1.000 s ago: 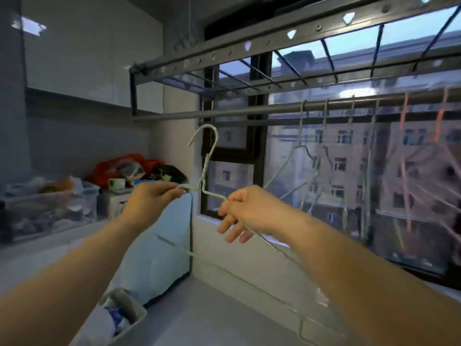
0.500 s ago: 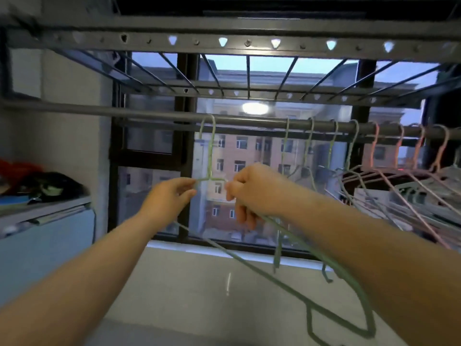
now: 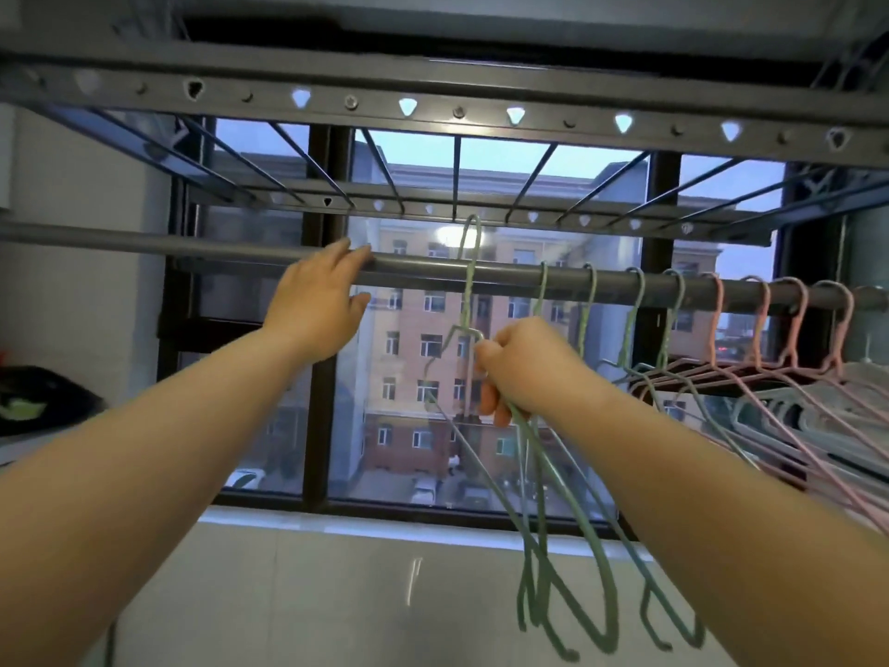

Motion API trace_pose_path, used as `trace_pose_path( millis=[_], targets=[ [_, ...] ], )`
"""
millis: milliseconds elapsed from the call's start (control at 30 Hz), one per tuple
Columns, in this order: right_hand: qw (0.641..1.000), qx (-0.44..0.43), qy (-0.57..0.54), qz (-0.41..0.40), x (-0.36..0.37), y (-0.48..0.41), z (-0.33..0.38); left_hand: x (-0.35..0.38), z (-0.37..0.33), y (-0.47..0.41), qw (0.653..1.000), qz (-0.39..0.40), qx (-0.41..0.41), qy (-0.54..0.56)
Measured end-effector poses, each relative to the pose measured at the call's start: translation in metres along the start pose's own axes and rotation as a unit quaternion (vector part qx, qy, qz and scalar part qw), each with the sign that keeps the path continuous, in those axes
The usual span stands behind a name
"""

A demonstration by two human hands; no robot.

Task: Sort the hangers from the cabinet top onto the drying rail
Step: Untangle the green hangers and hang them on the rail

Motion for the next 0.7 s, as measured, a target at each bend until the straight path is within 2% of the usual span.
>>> trace_pose_path(
  millis=[300,567,700],
  targets=[
    [0.999,0.046,-0.009,-0.017,-0.016,-0.012,-0.002,0.015,-0.008,-0.029,0.998,0.06,0.019,-0.027],
    [0.997,0.006,-0.005,-0.081,0.0,-0.035,-0.019,0.011,-0.01,-0.032,0.996,0.081,0.018,-0.026],
    [0.995,0.05,0.011,-0.08,0.009,-0.043,-0.027,0.011,-0.009,-0.032,0.996,0.078,0.024,-0.021]
  ],
)
Point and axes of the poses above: each hand's wrist, its own y-axis away from the middle knuckle, its own x-axis out of the palm, z = x × y, the point moved 1 cm from there along -y, towards the middle knuckle, and after that the axes turned 15 degrees about -y, right-handed, at the moved point
